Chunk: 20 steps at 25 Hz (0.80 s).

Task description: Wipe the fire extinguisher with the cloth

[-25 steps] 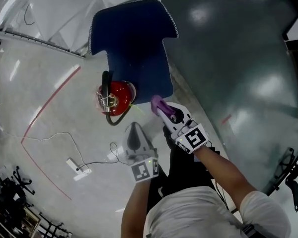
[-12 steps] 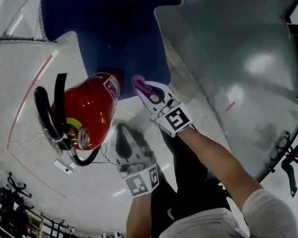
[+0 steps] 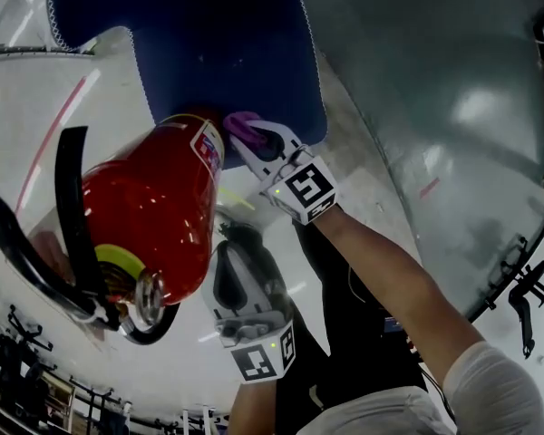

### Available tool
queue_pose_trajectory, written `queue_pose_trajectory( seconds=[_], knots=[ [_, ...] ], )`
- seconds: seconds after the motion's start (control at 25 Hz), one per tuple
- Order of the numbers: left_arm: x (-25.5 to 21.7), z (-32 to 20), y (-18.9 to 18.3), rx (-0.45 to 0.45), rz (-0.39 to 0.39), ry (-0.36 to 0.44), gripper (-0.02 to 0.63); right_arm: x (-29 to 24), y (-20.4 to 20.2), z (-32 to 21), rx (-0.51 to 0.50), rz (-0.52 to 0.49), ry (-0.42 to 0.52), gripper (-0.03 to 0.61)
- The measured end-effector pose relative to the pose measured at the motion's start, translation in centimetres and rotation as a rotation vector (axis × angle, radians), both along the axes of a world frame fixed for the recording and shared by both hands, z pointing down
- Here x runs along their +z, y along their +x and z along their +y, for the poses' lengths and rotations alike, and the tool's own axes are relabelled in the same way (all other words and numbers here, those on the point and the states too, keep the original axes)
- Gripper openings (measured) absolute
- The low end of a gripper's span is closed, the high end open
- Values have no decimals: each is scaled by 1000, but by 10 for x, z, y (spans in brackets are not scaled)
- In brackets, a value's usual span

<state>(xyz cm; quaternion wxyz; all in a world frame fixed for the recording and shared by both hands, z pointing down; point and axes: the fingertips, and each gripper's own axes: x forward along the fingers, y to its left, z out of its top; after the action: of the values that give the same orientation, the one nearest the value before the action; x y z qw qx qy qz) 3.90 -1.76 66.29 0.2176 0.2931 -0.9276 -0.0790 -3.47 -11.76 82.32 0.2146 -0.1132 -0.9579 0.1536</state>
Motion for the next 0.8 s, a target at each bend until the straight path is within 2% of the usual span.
queue_pose_trajectory(
  seconds=[0.32, 0.8],
  knots=[
    [-11, -3, 4, 39, -15, 23, 5, -32, -6, 10, -8, -50, -62, 58],
    [-35, -2, 0, 20, -41, 23, 5, -102, 5, 10, 20, -115, -92, 58]
  ],
)
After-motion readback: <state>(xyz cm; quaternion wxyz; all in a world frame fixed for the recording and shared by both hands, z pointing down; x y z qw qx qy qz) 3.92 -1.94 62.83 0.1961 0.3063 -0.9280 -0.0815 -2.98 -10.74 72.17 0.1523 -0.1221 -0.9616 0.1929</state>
